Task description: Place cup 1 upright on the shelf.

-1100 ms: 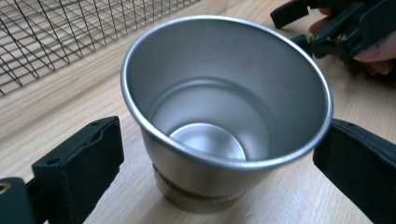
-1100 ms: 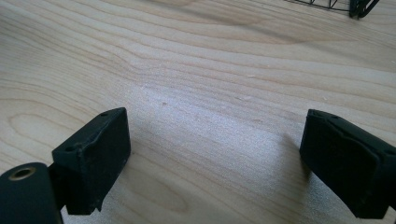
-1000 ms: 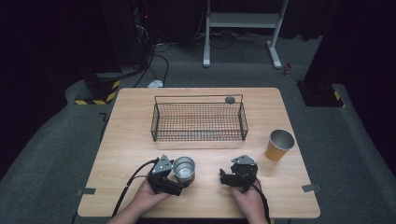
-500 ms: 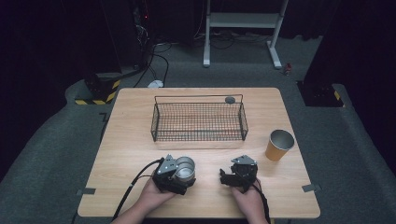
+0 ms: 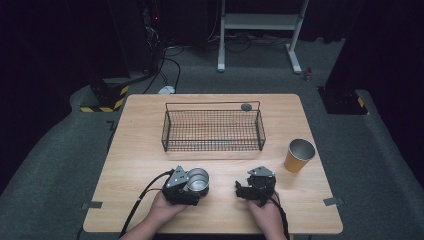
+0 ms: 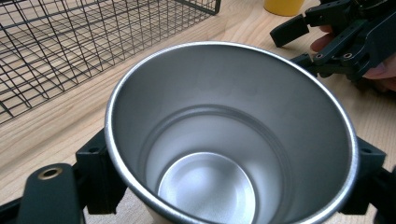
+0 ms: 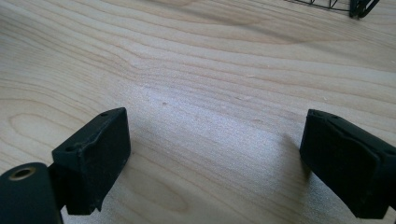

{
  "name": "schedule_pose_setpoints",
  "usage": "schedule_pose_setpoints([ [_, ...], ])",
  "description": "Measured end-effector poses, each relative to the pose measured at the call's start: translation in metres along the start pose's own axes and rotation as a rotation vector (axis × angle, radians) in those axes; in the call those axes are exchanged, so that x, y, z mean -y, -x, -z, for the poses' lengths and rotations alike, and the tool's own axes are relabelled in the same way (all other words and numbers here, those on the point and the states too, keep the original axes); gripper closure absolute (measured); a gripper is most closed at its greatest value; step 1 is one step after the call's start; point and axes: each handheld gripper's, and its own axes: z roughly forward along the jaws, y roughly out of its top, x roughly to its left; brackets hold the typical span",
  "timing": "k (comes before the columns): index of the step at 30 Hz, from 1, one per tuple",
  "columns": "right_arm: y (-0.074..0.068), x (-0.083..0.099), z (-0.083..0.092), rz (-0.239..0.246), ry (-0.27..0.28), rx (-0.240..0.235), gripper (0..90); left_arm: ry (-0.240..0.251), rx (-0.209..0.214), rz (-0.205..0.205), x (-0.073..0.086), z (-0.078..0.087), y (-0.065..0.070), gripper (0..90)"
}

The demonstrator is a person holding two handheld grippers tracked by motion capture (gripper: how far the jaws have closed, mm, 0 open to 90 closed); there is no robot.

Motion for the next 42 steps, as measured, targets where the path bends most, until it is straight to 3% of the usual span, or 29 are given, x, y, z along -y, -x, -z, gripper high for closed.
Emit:
schedule_pose_setpoints([
  [13, 0.0, 0.0, 0.0, -0.001, -0.001, -0.001, 8.6, 0.032, -0.025, 0.02, -0.002, 0.011, -0.011, 17.4],
  [29, 0.0, 0.0, 0.0, -0.002, -0.001, -0.001, 8.7, 0.038, -0.132, 0.049, 0.006, 0.031, -0.04, 17.5],
  [34, 0.0, 0.0, 0.0, -0.001, -0.002, -0.002, 8.7, 0.038, -0.157, 0.085, 0.011, 0.033, -0.047, 17.4],
  [42, -0.001, 0.0, 0.001, -0.003, -0.003, -0.002, 8.7, 0.046, -0.192, 0.11, 0.014, 0.039, -0.058, 17.4],
])
